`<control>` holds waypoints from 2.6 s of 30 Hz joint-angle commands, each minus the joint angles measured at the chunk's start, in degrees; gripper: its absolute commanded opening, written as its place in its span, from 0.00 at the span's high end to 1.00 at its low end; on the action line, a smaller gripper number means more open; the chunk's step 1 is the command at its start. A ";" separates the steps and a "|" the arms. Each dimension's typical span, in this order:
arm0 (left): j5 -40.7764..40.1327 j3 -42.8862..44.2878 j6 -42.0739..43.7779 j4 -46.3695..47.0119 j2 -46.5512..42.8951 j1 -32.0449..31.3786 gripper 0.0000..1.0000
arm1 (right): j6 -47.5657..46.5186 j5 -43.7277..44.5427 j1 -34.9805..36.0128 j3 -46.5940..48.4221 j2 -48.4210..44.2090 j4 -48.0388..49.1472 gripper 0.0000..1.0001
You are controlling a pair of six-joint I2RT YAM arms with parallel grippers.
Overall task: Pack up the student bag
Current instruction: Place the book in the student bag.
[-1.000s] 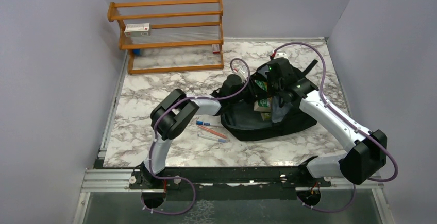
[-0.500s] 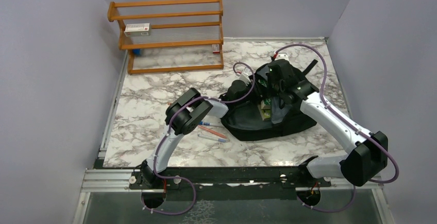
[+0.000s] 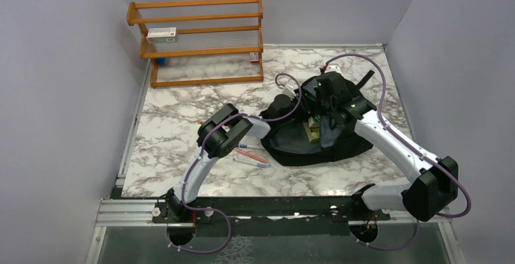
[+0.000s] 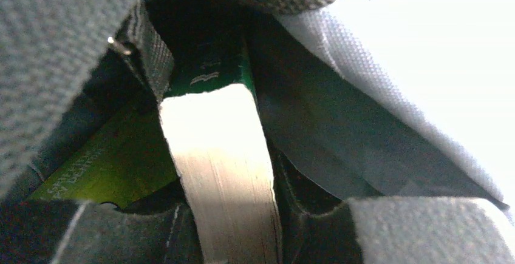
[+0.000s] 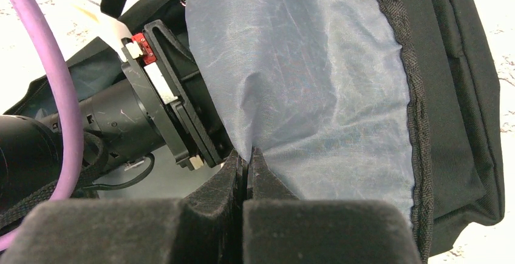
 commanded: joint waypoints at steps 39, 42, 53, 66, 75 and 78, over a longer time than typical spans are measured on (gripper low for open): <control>3.81 -3.34 17.77 -26.00 -14.09 0.20 0.23 | -1.24 6.28 -0.12 -1.59 -2.67 1.60 0.99; 3.91 -4.74 18.91 -27.30 -15.50 0.56 0.23 | -1.47 5.79 -0.13 -1.75 -2.87 1.49 0.99; 1.55 -5.57 27.90 -38.94 -22.06 1.13 0.22 | -1.59 5.52 -0.13 -2.55 -2.77 0.92 0.99; -4.02 -13.49 39.05 -52.84 -44.21 4.88 0.21 | -6.32 -14.00 -0.13 -4.31 -3.19 2.19 0.99; -13.11 -16.71 42.92 -65.82 -52.24 11.01 0.17 | -6.97 -19.69 -0.13 -4.49 -0.72 0.82 0.99; -13.16 -17.51 43.18 -66.26 -51.88 11.10 0.17 | -6.54 -19.66 -0.13 -4.32 -0.75 0.60 0.99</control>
